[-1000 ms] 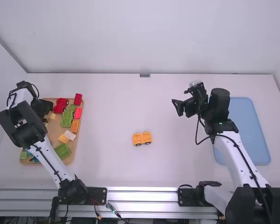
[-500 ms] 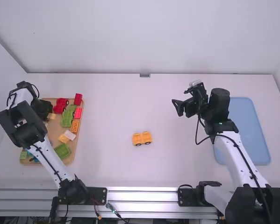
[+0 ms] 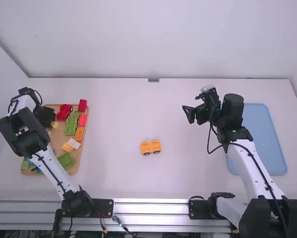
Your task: Assemble lego blocks to make yellow taxi
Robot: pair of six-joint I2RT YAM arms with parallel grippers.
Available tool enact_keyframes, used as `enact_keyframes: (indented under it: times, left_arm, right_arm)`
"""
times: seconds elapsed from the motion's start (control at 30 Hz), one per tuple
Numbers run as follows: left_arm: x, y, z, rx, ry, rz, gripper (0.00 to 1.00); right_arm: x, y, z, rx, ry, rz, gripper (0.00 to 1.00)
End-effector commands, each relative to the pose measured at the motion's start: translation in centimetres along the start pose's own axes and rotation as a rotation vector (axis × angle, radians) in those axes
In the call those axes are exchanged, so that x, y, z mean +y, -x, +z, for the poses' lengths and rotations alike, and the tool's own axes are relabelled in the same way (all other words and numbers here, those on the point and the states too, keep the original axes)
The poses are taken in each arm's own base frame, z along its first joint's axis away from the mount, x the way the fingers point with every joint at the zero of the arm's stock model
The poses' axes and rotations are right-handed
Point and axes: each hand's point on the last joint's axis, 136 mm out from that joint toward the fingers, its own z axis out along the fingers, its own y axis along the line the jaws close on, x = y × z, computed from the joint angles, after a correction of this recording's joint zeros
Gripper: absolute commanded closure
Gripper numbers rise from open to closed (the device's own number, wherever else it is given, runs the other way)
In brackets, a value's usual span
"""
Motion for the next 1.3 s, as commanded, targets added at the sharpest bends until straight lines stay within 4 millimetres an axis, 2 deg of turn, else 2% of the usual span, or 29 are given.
enact_keyframes:
  times: [0.0,0.17,0.2,0.27,0.37,0.4,0.43,0.67,0.77,0.8,0.9,0.97,1.07,1.13,1.17,1.2,1.23,1.27]
  left_arm:
    - [0.2,-0.5,0.6,0.020,0.010,0.027,0.70]
    - [-0.6,0.3,-1.1,0.010,-0.002,0.121,0.78]
    - [-0.8,0.4,-1.9,0.010,-0.001,0.148,0.82]
    - [-0.8,0.5,-2.7,0.016,0.003,0.175,0.83]
    - [-0.8,0.5,-5.2,0.038,0.018,0.236,0.92]
    - [-0.8,0.5,-5.2,0.038,0.018,0.236,0.92]
    - [-0.8,0.3,-6.0,0.048,0.022,0.254,0.96]
    - [-2.4,-1.2,-8.1,0.047,0.010,0.369,0.98]
    - [-3.3,-3.6,-9.2,0.033,0.002,0.437,0.98]
    - [-3.3,-3.6,-9.2,0.033,0.002,0.437,0.98]
    - [-4.5,-6.4,-10.4,-0.028,-0.055,0.535,0.98]
    - [-4.6,-7.5,-10.9,-0.049,-0.074,0.580,0.98]
    - [-5.0,-12.4,-12.5,-0.105,-0.169,0.883,0.98]
    - [-5.1,-16.7,-13.5,-0.108,-0.261,1.159,0.98]
    - [-4.9,-19.9,-14.0,-0.094,-0.321,1.337,0.98]
    - [-4.8,-20.7,-14.2,-0.092,-0.335,1.383,0.98]
    - [-4.2,-23.5,-14.5,-0.067,-0.379,1.536,0.98]
    - [-2.6,-27.8,-14.7,-0.020,-0.438,1.830,0.98]
  right_arm:
    - [0.0,1.7,-0.3,-0.031,0.001,-0.014,0.01]
    - [0.0,1.7,-0.3,-0.034,0.000,-0.016,0.01]
    - [0.0,1.8,-0.3,-0.037,0.000,-0.017,0.01]
    - [-0.1,1.9,-0.3,-0.039,-0.001,-0.019,0.01]
    - [-0.1,1.9,-0.3,-0.042,-0.001,-0.020,0.01]
    - [-0.1,1.9,-0.3,-0.042,-0.001,-0.020,0.01]
    - [-0.1,1.9,-0.3,-0.041,-0.002,-0.020,0.01]
    - [0.0,1.9,-0.3,-0.041,0.003,-0.020,0.01]
    - [0.0,1.8,-0.3,-0.038,0.004,-0.017,0.01]
    - [0.0,1.8,-0.3,-0.038,0.004,-0.017,0.01]
    - [0.2,1.8,-0.2,-0.035,0.009,-0.018,0.01]
    - [0.4,1.8,-0.2,-0.035,0.014,-0.020,0.01]
    - [0.8,2.0,0.0,-0.039,0.019,-0.032,0.01]
    - [1.1,2.3,0.1,-0.051,0.024,-0.043,0.01]
    - [1.1,2.5,0.1,-0.057,0.025,-0.048,0.01]
    - [1.1,2.5,0.1,-0.059,0.025,-0.049,0.01]
    - [1.1,2.6,0.1,-0.064,0.025,-0.052,0.01]
    - [1.1,2.7,0.1,-0.068,0.026,-0.053,0.01]
